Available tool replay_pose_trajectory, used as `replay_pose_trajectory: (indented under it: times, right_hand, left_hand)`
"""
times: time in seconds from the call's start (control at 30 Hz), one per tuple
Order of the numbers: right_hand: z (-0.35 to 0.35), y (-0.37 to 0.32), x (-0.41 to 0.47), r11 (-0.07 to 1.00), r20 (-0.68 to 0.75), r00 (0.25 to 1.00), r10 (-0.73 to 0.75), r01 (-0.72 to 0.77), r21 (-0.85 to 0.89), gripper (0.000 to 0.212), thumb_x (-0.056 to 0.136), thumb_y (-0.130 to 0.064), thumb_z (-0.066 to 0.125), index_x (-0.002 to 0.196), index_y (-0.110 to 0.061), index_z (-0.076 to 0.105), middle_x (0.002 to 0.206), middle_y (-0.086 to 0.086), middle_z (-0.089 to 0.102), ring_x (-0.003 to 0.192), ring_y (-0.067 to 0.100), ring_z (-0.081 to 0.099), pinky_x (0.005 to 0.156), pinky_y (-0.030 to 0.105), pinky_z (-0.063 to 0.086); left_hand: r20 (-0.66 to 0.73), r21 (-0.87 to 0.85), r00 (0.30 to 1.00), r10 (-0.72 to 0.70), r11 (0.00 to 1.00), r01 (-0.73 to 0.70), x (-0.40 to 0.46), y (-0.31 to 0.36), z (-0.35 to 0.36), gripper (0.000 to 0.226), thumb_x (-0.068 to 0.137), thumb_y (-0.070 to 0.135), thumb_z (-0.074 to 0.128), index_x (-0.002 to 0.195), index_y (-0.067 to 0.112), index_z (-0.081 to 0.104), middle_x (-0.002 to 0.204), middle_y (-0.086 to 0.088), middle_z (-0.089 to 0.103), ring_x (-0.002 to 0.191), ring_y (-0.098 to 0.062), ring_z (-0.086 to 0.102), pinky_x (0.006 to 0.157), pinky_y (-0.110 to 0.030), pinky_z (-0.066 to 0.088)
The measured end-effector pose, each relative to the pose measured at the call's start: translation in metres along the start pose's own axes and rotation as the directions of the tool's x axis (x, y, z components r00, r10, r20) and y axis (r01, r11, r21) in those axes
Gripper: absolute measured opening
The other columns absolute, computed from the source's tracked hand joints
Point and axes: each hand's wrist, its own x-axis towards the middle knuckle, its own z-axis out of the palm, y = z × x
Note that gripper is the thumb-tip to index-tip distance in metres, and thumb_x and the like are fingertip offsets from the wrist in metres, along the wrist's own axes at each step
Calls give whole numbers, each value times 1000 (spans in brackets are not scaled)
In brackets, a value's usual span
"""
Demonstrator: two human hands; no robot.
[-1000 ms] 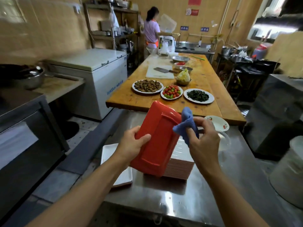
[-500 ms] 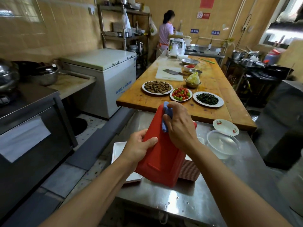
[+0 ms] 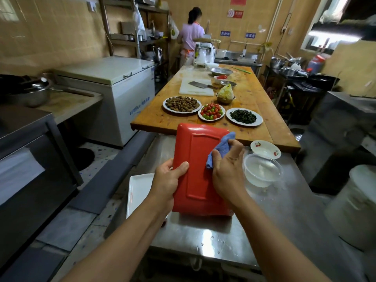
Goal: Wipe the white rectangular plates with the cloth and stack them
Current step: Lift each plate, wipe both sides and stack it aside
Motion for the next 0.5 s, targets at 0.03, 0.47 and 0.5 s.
replay_pose_trajectory:
  times: [0.03, 0.47, 0.5]
  right_hand:
    - [0, 2, -9, 1000, -5, 1000, -4, 4, -9, 37, 93, -21, 52, 123, -11, 32, 126, 10, 39, 118, 24, 40, 90, 27, 30]
    - [-37, 15, -24, 942, 144, 966, 213, -243, 233, 52, 74, -6, 74, 102, -17, 31, 103, 18, 56, 83, 27, 66, 77, 45, 56]
    - [-41, 17, -22, 957, 145, 971, 190, -217, 194, 53, 73, -5, 75, 102, -17, 32, 103, 17, 55, 85, 26, 65, 77, 43, 56]
  left_hand:
    - [-13, -18, 1000, 5, 1000, -6, 2, 0, 2, 14, 89, 3, 58, 102, 4, 61, 72, -7, 72, 61, -18, 70, 51, -28, 55]
    - [66, 258, 998, -26, 966, 8, 12, -15, 1, 31, 94, 19, 54, 124, 13, 50, 119, -14, 63, 91, -13, 66, 68, -19, 53]
    - [62, 386, 998, -4, 922, -20, 14, -11, -3, 45, 92, 22, 59, 133, 16, 41, 129, -11, 56, 101, -12, 61, 76, -20, 51]
